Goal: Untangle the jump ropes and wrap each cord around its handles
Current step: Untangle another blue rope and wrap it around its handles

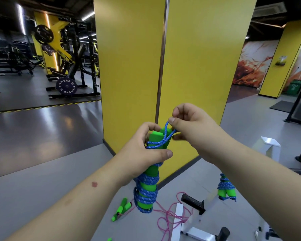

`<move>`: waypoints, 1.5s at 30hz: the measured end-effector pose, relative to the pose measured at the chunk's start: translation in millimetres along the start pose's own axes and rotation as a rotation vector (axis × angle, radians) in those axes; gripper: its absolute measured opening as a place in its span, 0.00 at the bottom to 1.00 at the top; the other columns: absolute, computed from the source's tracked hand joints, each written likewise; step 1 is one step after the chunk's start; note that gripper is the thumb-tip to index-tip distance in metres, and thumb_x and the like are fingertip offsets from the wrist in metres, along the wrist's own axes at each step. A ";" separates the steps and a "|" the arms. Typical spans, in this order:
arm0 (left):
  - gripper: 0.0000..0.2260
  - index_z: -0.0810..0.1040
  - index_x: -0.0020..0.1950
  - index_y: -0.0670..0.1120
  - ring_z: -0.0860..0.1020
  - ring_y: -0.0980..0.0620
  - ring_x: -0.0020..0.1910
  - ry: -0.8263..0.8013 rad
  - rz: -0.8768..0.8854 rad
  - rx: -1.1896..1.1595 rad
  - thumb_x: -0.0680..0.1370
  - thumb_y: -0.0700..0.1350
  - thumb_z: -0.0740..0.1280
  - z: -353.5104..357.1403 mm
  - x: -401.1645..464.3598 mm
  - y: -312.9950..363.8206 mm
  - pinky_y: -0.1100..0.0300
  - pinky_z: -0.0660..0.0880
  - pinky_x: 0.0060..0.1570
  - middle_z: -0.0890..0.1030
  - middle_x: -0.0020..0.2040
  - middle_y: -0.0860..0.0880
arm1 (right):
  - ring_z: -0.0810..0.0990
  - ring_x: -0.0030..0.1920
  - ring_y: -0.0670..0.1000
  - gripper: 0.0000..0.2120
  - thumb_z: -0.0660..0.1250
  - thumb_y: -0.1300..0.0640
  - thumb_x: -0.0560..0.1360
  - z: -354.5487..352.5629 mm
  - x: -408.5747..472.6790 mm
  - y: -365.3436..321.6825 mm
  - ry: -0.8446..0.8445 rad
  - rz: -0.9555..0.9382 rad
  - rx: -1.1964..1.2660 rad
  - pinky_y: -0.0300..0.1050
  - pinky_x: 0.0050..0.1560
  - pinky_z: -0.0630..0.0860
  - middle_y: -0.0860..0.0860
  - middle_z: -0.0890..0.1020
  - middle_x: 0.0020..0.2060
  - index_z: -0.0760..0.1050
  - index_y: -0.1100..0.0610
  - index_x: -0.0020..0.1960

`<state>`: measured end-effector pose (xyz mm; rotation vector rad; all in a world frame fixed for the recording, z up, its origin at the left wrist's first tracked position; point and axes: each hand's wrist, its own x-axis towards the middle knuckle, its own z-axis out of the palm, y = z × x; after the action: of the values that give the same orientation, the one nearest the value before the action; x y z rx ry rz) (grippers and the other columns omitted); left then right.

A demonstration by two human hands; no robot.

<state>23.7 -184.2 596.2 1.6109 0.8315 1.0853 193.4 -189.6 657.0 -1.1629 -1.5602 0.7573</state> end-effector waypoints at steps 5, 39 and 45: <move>0.18 0.73 0.56 0.57 0.79 0.55 0.33 0.048 -0.005 0.305 0.73 0.48 0.78 -0.6 -4.2 -3.5 0.59 0.78 0.38 0.81 0.39 0.54 | 0.78 0.38 0.52 0.07 0.63 0.65 0.81 -8.5 1.1 -18.1 -0.111 0.112 0.409 0.46 0.40 0.73 0.51 0.77 0.35 0.72 0.55 0.48; 0.21 0.78 0.65 0.50 0.77 0.46 0.36 0.293 -0.051 -0.532 0.73 0.45 0.78 9.3 14.9 -7.7 0.56 0.74 0.33 0.81 0.43 0.42 | 0.68 0.29 0.46 0.05 0.62 0.59 0.80 6.5 -14.1 9.2 -0.193 0.067 -0.296 0.39 0.30 0.65 0.46 0.73 0.30 0.77 0.55 0.48; 0.20 0.80 0.60 0.50 0.79 0.47 0.39 0.360 -0.091 -0.467 0.68 0.45 0.74 27.1 23.2 -23.1 0.55 0.75 0.36 0.82 0.47 0.43 | 0.67 0.30 0.44 0.08 0.63 0.52 0.82 2.2 -20.0 27.8 -0.288 0.010 -0.446 0.36 0.29 0.64 0.45 0.71 0.32 0.75 0.55 0.51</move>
<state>57.1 -166.3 576.9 0.9960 0.7980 1.4057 200.5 -198.7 624.7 -1.4276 -2.0359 0.6175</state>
